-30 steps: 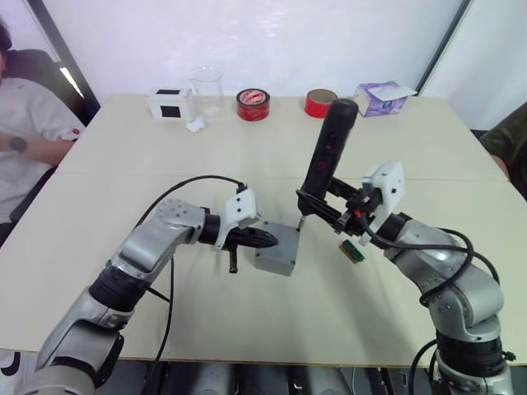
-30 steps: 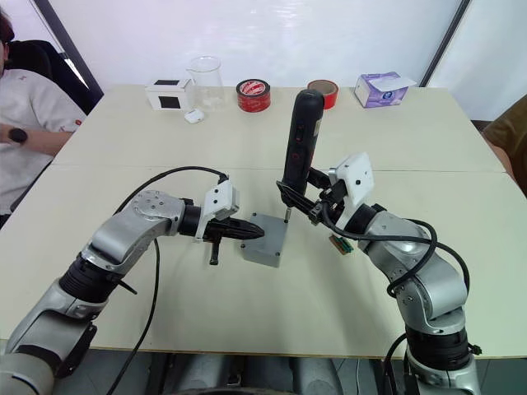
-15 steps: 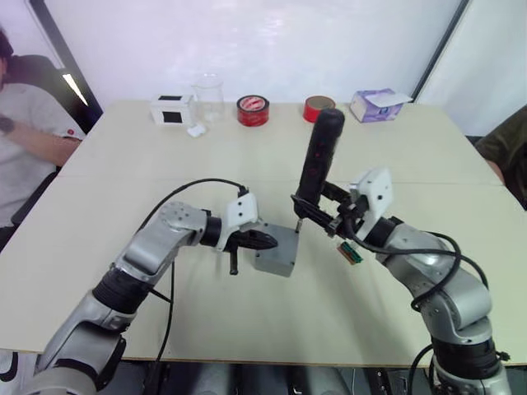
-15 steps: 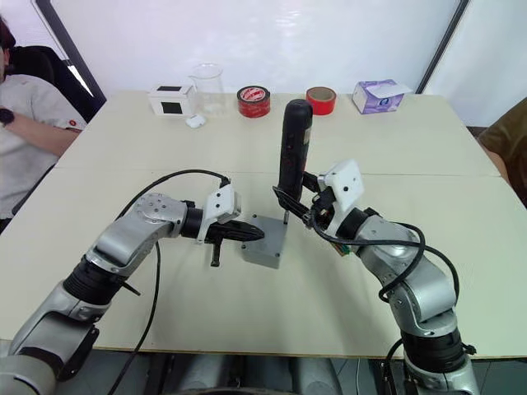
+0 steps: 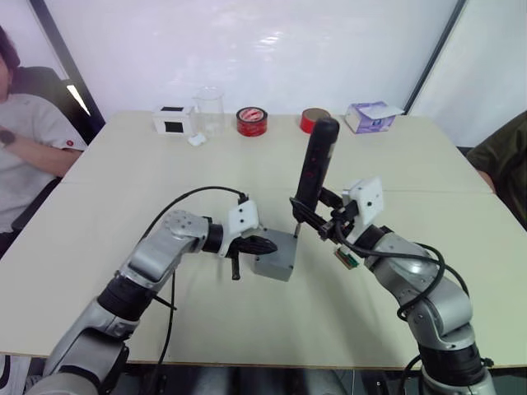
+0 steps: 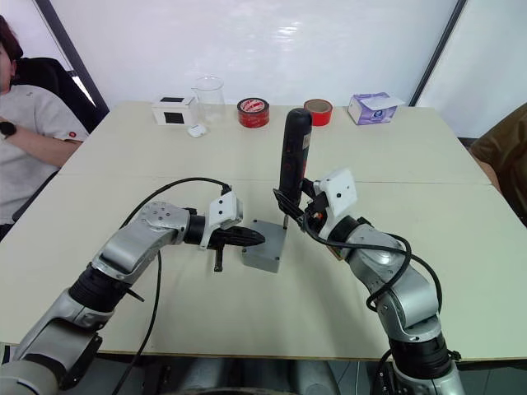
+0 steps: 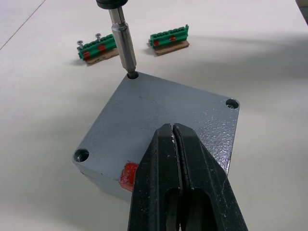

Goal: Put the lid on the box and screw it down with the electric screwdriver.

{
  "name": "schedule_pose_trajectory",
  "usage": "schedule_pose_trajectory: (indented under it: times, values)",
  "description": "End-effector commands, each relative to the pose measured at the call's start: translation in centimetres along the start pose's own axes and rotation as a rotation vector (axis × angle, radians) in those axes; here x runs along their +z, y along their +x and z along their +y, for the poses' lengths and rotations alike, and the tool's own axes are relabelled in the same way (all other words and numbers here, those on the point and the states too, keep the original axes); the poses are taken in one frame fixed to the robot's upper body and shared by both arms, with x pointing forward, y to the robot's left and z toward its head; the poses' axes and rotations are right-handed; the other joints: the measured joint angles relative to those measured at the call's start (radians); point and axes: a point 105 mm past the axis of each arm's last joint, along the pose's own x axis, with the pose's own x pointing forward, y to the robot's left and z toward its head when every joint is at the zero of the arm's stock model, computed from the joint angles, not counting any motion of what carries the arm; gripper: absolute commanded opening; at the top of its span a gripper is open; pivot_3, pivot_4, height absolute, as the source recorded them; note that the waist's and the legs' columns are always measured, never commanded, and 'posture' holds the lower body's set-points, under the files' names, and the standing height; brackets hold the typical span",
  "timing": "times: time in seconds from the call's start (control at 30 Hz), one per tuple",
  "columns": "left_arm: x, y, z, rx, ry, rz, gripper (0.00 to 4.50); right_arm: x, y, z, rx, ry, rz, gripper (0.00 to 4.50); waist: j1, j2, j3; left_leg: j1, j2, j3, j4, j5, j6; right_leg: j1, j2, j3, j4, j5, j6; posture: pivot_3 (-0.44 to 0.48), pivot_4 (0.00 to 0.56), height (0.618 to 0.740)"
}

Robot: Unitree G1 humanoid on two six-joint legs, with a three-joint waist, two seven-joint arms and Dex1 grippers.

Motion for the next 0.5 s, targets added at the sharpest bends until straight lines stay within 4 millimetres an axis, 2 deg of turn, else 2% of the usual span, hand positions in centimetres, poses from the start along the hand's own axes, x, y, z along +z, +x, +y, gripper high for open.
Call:
schedule_pose_trajectory:
  times: [0.03, 0.2, 0.3, 0.5]
  values:
    - [-1.8, 0.5, -0.6, -0.015, -0.043, 0.069, 0.0, -6.0, -1.2, -1.4, -0.071, 0.049, 0.242, 1.86, 0.0, 0.0, -0.001, 0.0, 0.0, 0.0, 0.0, 0.0, 0.0, 0.0, 0.0, 0.0, 0.0, 0.0, 0.0, 0.0, 0.15, 0.74]
    - [-1.9, 0.5, -0.6, -0.02, -0.039, 0.074, 0.0, -6.8, -1.1, -1.5, -0.082, 0.035, 0.285, 1.86, 0.0, 0.001, -0.004, 0.0, 0.0, 0.0, -0.001, 0.0, 0.0, 0.0, -0.003, 0.0, -0.001, -0.001, -0.001, 0.0, 0.15, 0.74]
    - [-2.2, 0.5, -0.6, -0.022, -0.036, 0.084, 0.0, -6.4, -0.8, -1.1, -0.06, 0.045, 0.264, 1.86, 0.0, 0.001, -0.004, 0.0, 0.0, -0.001, -0.003, 0.0, 0.0, -0.001, -0.004, 0.0, -0.002, -0.001, -0.002, 0.0, 0.15, 0.74]
    - [-4.2, 0.3, -0.8, -0.021, -0.015, 0.167, 0.0, -6.5, -0.7, -0.3, -0.024, 0.035, 0.276, 1.86, 0.0, 0.001, -0.011, 0.0, 0.0, -0.001, -0.014, 0.0, -0.001, -0.001, -0.005, 0.0, -0.01, -0.001, -0.002, 0.0, 0.15, 0.74]
